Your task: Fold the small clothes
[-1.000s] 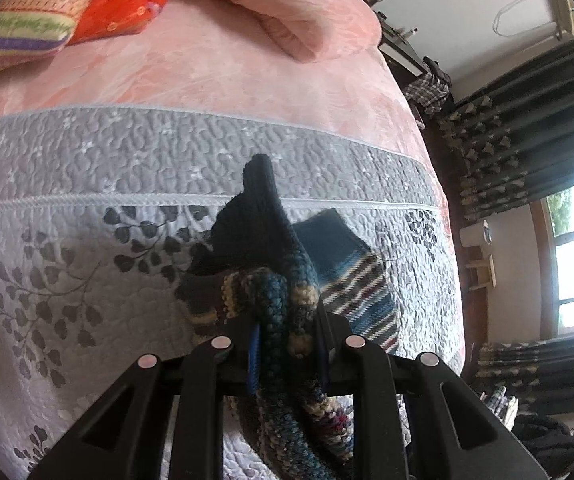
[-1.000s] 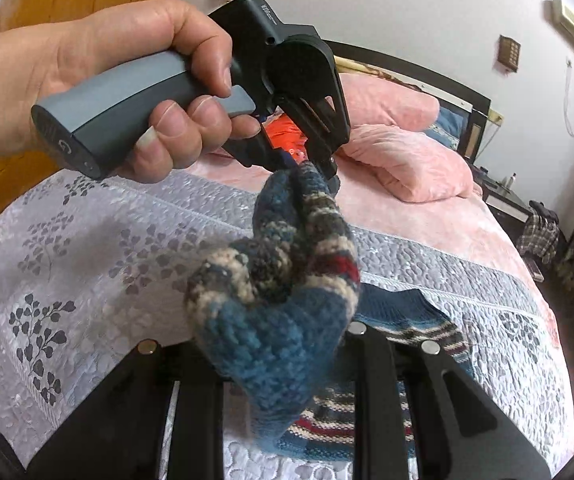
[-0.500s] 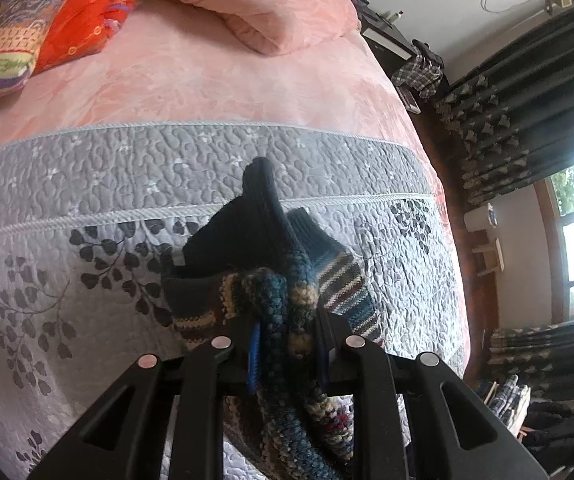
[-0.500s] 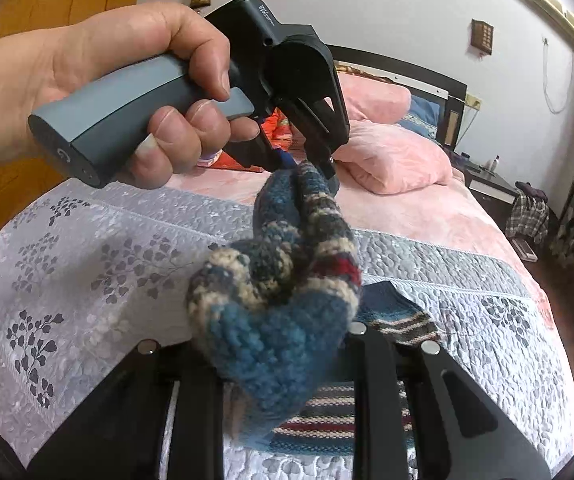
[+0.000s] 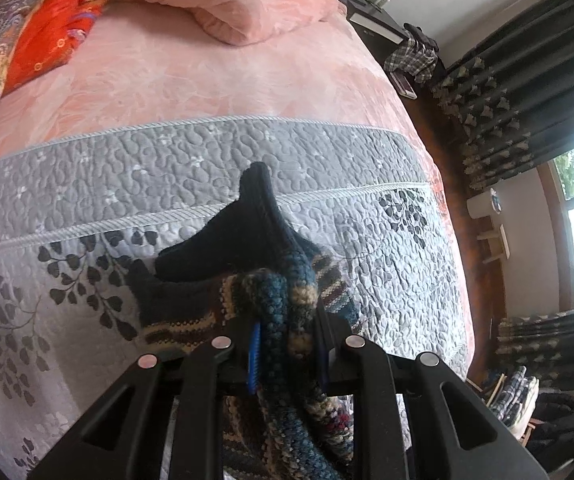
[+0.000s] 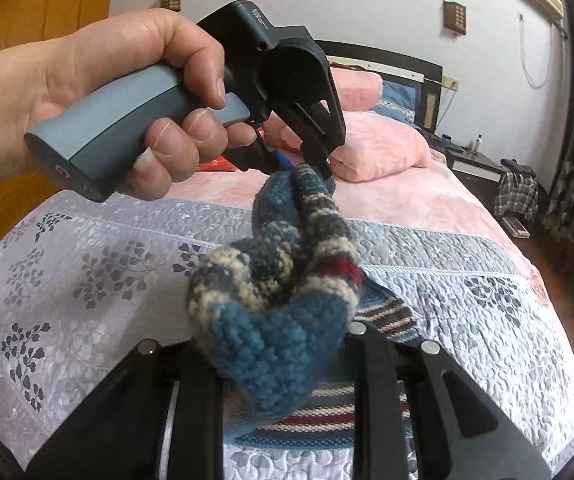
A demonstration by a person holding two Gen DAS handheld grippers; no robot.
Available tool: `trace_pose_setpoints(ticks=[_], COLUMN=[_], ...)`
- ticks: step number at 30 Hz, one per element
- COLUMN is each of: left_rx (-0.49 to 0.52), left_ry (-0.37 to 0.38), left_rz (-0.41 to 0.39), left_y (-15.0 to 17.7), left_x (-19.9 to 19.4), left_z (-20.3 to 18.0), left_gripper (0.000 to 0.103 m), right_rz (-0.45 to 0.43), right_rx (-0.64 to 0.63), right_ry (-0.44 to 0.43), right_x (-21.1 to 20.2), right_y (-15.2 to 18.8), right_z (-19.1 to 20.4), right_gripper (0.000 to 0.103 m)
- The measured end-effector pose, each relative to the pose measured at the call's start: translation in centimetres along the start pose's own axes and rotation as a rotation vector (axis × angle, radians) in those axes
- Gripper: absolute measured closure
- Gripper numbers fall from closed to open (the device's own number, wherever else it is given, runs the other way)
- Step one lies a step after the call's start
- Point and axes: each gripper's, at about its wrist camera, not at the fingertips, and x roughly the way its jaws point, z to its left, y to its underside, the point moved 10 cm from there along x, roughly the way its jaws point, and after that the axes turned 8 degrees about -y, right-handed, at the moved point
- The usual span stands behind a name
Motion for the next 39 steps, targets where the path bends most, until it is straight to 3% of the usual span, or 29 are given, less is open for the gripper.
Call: trace_pose_setpoints(ticks=[21,39], left_rx=[0.032,0.076], left_ry=[-0.032,-0.118], left_rz=[0.042,0.043], left_y=[-0.2,0.0], left_x=[6.2,12.0], left_z=[-5.3,-8.5], left_gripper=[0.082,0.082], right_rz=[0.036,0.075], right_rx=[0.089,0.198], right_ry=[0.045,0.042], right_x=[0.9,2.4], right_y=[3.0,6.8], right_z=[-6.0,-11.4], right_gripper=[0.083,0.083])
